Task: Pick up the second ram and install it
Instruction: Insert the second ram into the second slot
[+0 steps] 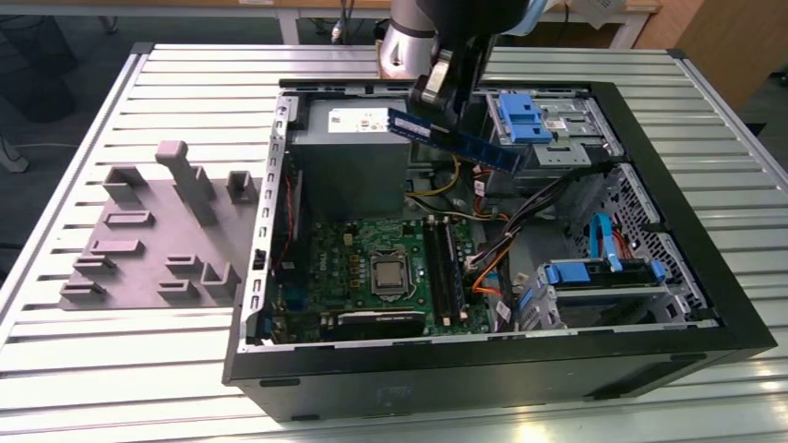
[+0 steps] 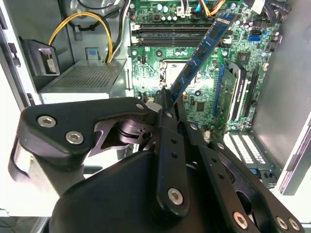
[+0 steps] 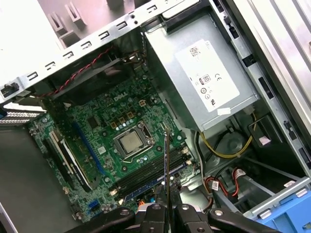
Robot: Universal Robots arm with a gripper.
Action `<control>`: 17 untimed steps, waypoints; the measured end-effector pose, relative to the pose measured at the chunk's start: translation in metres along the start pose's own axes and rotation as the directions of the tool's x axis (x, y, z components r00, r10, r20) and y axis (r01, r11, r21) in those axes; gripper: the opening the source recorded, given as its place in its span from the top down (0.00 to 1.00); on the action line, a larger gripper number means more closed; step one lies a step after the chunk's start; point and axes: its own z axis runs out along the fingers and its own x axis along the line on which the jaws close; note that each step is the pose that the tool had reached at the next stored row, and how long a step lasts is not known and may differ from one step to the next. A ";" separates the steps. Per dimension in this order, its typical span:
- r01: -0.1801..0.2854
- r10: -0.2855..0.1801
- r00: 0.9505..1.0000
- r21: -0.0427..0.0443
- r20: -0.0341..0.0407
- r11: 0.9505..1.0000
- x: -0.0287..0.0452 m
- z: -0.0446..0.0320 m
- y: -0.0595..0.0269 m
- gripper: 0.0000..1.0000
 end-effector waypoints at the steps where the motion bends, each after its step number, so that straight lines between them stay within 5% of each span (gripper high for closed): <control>1: -0.009 0.009 1.000 0.000 0.000 1.000 -0.0001 0.0001 0.0000 0.86; 17: -0.144 0.144 0.990 0.004 0.001 0.990 -0.0006 0.0007 -0.0010 0.86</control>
